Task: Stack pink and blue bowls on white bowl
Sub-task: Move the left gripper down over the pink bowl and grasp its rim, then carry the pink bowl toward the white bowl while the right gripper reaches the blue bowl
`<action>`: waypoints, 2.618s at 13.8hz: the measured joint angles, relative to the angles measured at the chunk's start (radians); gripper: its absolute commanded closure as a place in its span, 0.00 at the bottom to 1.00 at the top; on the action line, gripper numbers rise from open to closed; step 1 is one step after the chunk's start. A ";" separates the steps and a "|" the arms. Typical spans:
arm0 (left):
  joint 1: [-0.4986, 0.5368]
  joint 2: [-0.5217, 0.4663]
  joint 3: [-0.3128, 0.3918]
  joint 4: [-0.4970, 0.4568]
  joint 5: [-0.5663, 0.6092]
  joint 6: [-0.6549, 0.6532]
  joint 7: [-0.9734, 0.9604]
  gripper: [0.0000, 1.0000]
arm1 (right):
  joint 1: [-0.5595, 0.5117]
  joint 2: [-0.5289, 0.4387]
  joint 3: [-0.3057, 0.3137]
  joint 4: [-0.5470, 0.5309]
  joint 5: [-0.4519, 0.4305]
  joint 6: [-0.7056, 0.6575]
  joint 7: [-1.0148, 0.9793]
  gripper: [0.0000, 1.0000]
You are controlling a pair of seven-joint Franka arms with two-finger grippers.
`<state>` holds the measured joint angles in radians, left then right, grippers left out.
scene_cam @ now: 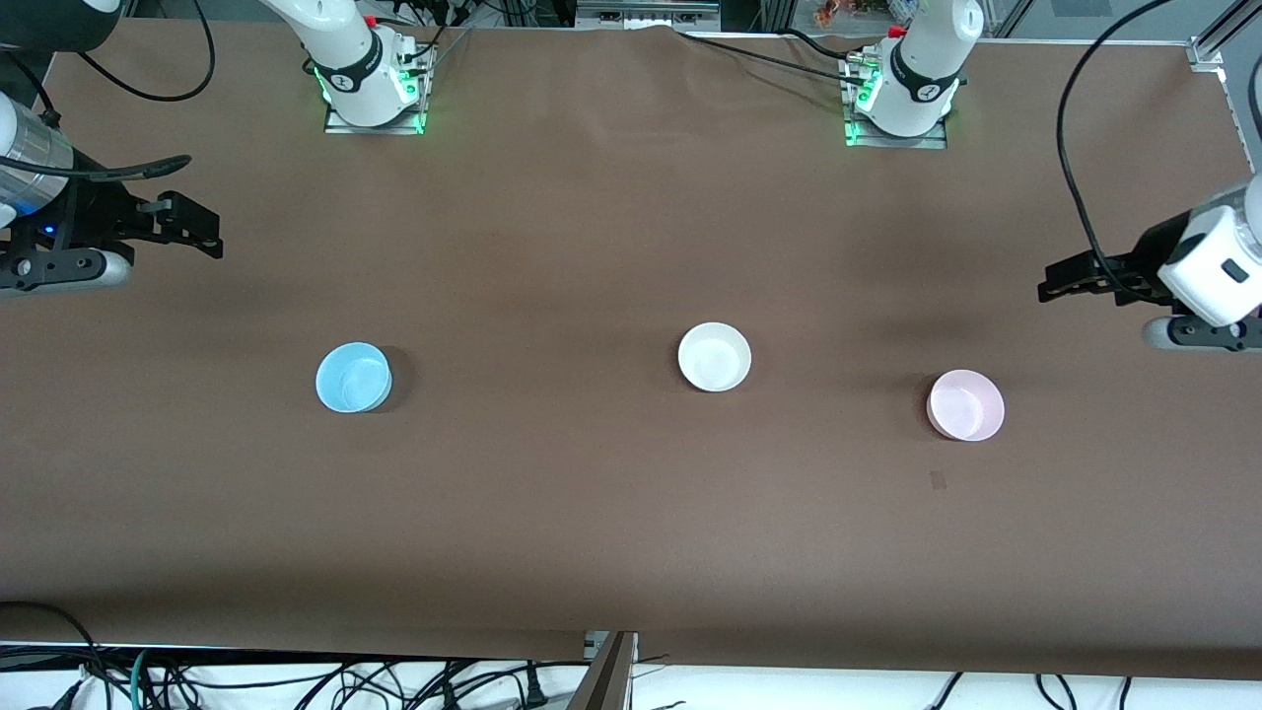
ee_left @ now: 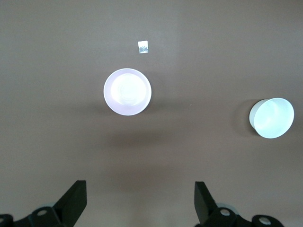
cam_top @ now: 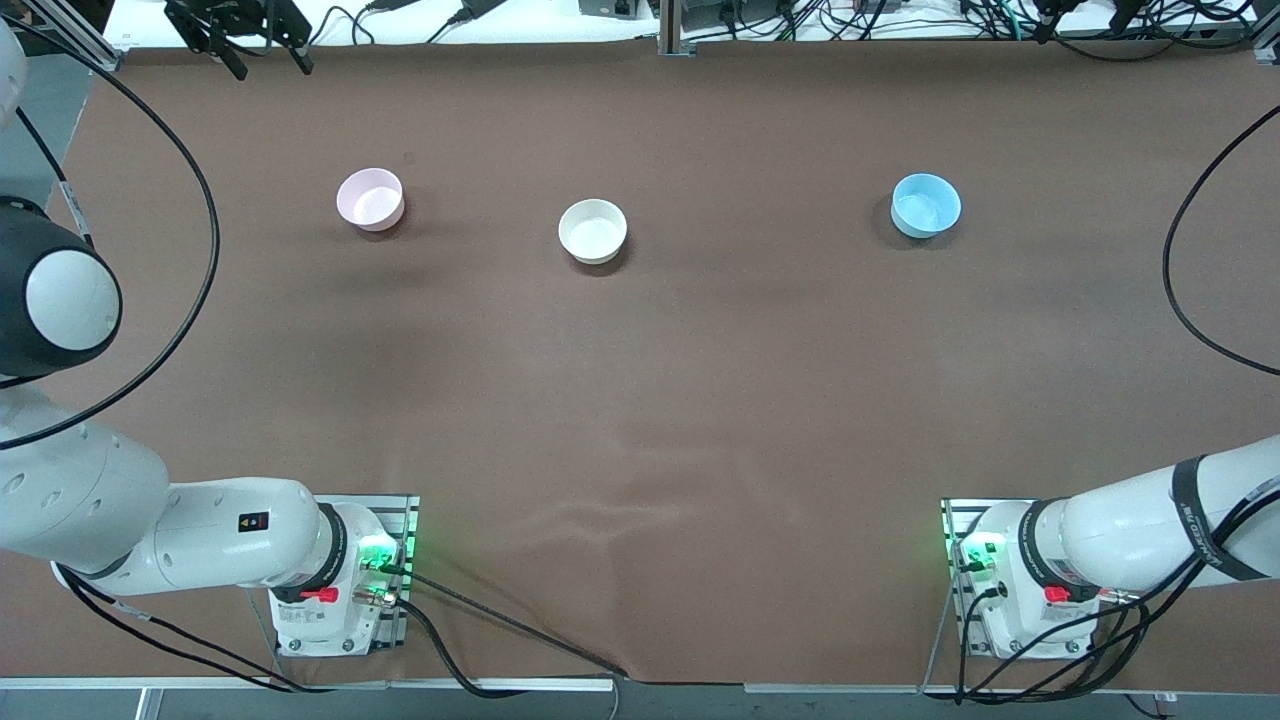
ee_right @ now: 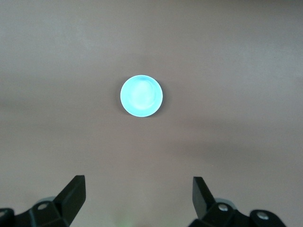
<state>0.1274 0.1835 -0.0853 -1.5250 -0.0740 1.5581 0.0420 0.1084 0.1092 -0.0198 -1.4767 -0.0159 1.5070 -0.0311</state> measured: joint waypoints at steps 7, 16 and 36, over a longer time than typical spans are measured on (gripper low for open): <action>0.067 0.186 0.005 -0.001 0.000 0.285 0.146 0.00 | 0.000 0.000 0.000 0.000 0.000 0.000 0.000 0.00; 0.055 0.420 -0.002 -0.002 0.162 0.407 0.299 0.00 | -0.005 0.000 -0.007 0.000 -0.001 0.000 0.000 0.00; 0.059 0.511 0.000 -0.096 0.192 0.607 0.449 1.00 | -0.005 0.081 -0.007 -0.002 -0.010 0.056 0.000 0.00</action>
<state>0.1863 0.6942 -0.0853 -1.6208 0.1185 2.1647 0.4913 0.1037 0.1900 -0.0269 -1.4784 -0.0254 1.5633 -0.0311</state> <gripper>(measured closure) 0.969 0.000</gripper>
